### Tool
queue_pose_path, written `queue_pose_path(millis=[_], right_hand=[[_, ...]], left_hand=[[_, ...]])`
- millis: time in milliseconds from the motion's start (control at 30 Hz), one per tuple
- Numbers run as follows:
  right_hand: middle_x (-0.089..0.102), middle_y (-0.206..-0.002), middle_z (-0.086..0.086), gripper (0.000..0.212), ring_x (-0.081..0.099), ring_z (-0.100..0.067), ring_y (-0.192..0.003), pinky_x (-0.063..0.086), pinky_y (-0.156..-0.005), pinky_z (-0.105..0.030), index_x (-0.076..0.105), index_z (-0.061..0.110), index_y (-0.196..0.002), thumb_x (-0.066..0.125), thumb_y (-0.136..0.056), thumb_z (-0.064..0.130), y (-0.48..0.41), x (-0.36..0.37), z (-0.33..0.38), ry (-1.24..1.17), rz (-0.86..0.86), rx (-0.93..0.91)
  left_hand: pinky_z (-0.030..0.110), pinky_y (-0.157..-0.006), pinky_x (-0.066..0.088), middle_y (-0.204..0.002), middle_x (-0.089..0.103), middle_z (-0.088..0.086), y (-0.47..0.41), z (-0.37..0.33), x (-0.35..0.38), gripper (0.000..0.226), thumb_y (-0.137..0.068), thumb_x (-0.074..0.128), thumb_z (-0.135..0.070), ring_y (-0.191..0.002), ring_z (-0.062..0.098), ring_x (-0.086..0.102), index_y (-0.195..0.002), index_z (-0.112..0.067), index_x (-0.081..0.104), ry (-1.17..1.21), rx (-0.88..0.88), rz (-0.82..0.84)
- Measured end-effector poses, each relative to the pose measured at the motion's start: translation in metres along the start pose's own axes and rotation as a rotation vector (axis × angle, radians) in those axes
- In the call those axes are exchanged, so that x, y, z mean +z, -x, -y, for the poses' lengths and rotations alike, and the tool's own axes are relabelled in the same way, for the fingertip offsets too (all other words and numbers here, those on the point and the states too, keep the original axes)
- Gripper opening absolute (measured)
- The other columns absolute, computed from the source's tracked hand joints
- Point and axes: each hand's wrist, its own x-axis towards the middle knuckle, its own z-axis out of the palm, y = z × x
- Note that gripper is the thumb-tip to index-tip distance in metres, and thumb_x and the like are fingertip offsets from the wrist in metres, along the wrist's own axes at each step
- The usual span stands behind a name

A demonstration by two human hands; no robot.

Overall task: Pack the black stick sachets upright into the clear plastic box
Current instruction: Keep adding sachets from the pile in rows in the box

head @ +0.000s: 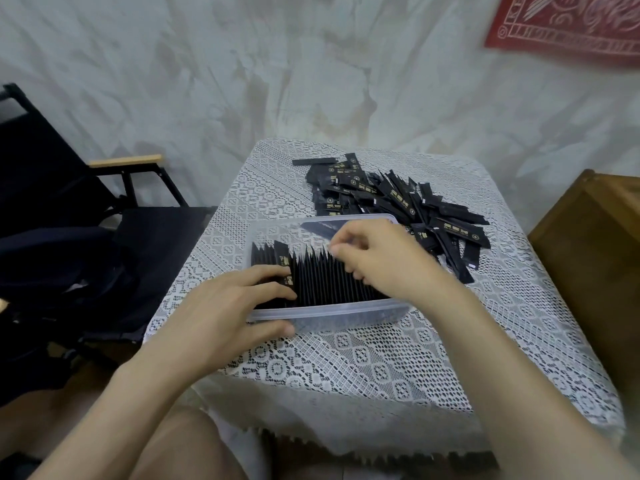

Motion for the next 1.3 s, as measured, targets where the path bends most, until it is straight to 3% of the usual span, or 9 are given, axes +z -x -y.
queue_pose_path(millis=[233,400,533,733,867,1000,1100,1200,1300], right_hand=[[0.068,-0.067,0.000,0.014,0.059,-0.010,-0.055,0.047,-0.049,-0.024,0.070,0.021,-0.088,0.062,-0.099,0.018,0.014,-0.070,-0.066,-0.340,-0.399,0.166],[0.070,-0.099,0.003,0.016,0.067,-0.025,-0.097,0.055,-0.089,-0.045,0.069,0.027,-0.102,0.069,-0.093,0.040,0.006,-0.060,-0.131,0.016,-0.336,0.451],[0.071,-0.117,-0.007,0.041,0.062,-0.032,-0.110,0.046,-0.088,-0.038,0.063,0.017,-0.128,0.067,-0.096,0.042,-0.004,-0.044,-0.139,0.221,-0.370,0.530],[0.066,-0.075,-0.004,0.020,0.062,-0.031,-0.080,0.048,-0.076,-0.037,0.067,0.016,-0.085,0.072,-0.093,0.033,-0.010,-0.047,-0.141,-0.022,-0.336,0.531],[0.045,-0.055,-0.004,0.022,0.037,-0.013,-0.037,0.034,-0.040,-0.022,0.060,0.010,-0.080,0.072,-0.095,0.020,-0.009,-0.051,-0.132,-0.404,-0.340,0.490],[0.048,-0.065,-0.005,0.021,0.045,-0.011,-0.044,0.046,-0.041,-0.020,0.056,0.011,-0.091,0.075,-0.093,0.021,-0.019,-0.045,-0.124,-0.470,-0.367,0.507],[0.065,-0.066,-0.008,0.029,0.061,-0.020,-0.048,0.060,-0.066,-0.038,0.056,0.012,-0.089,0.077,-0.090,0.033,-0.024,-0.037,-0.128,-0.220,-0.350,0.588],[0.068,-0.067,-0.008,0.050,0.068,-0.031,-0.068,0.048,-0.063,-0.036,0.055,0.015,-0.071,0.071,-0.085,0.060,-0.023,-0.033,-0.129,0.093,-0.368,0.628],[0.070,-0.075,-0.011,0.055,0.067,-0.035,-0.081,0.041,-0.063,-0.034,0.066,0.010,-0.073,0.067,-0.088,0.063,-0.020,-0.034,-0.123,0.105,-0.384,0.602]], left_hand=[[0.023,-0.085,0.049,-0.141,0.041,-0.039,0.001,-0.004,0.000,0.059,-0.079,0.039,-0.086,-0.116,-0.008,0.052,-0.120,-0.051,0.063,0.028,-0.024,-0.023],[0.018,-0.079,0.041,-0.138,0.044,-0.039,0.001,-0.006,-0.001,0.061,-0.078,0.038,-0.090,-0.108,-0.013,0.049,-0.117,-0.051,0.064,0.043,-0.039,-0.027],[0.018,-0.080,0.042,-0.137,0.046,-0.038,0.001,-0.006,-0.001,0.060,-0.079,0.038,-0.090,-0.111,-0.011,0.051,-0.116,-0.051,0.065,0.042,-0.059,-0.033],[0.018,-0.080,0.042,-0.137,0.046,-0.038,0.001,-0.007,0.000,0.058,-0.079,0.038,-0.089,-0.110,-0.012,0.050,-0.115,-0.052,0.065,0.050,-0.064,-0.028],[0.021,-0.079,0.046,-0.137,0.048,-0.037,0.000,-0.007,0.000,0.058,-0.080,0.038,-0.089,-0.110,-0.010,0.053,-0.113,-0.050,0.066,0.066,-0.063,-0.043],[0.024,-0.080,0.049,-0.137,0.047,-0.037,0.001,-0.007,0.001,0.058,-0.080,0.038,-0.088,-0.109,-0.009,0.055,-0.113,-0.050,0.067,0.070,-0.064,-0.043],[0.022,-0.077,0.047,-0.137,0.046,-0.038,0.001,-0.006,0.001,0.059,-0.080,0.037,-0.089,-0.105,-0.011,0.053,-0.113,-0.050,0.067,0.070,-0.066,-0.042],[0.020,-0.076,0.044,-0.136,0.047,-0.038,0.001,-0.005,0.002,0.059,-0.080,0.036,-0.089,-0.105,-0.011,0.052,-0.113,-0.050,0.066,0.074,-0.065,-0.040],[0.021,-0.078,0.046,-0.137,0.046,-0.038,0.001,-0.004,0.002,0.058,-0.081,0.037,-0.089,-0.107,-0.010,0.054,-0.113,-0.050,0.066,0.079,-0.065,-0.041]])
